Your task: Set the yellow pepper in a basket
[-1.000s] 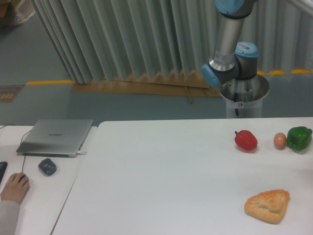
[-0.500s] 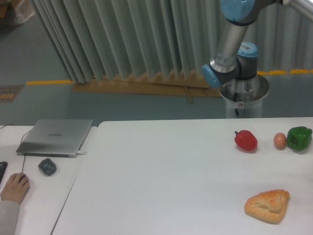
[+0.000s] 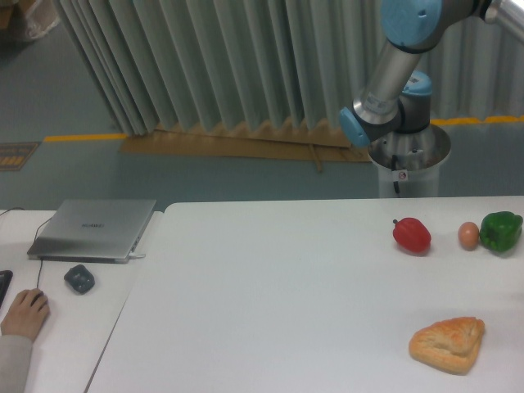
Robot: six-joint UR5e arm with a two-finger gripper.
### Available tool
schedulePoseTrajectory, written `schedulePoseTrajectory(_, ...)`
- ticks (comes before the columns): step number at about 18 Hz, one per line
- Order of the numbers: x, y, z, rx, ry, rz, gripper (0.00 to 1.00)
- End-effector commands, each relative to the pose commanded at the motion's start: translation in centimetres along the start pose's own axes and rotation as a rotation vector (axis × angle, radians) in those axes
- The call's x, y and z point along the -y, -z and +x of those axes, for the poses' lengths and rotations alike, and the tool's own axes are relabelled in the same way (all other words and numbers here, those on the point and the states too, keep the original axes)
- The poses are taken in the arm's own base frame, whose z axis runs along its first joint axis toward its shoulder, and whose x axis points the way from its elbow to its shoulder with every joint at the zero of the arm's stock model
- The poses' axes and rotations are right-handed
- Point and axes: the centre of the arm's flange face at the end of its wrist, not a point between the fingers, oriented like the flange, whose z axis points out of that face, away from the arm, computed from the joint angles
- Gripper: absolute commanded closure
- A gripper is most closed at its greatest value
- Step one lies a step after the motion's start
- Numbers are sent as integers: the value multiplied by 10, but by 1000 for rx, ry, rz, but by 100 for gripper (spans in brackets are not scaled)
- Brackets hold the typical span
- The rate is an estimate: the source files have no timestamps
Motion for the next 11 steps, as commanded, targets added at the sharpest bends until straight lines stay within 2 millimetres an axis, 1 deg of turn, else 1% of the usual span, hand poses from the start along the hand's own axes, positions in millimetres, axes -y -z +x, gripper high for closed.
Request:
schedulePoseTrajectory(4,0,4,0,6,13,-3,0)
schedulePoseTrajectory(5,-1,10,0,12,19,-7,0)
schedulePoseTrajectory(7,6,28,0,32,49,-10,0)
schedulePoseTrajectory(8,13,38,2,41,57,-10,0)
schedulePoseTrajectory(9,31,58,4,54,48,-9,0)
schedulePoseTrajectory(11,50,75,13,14,64,22,0)
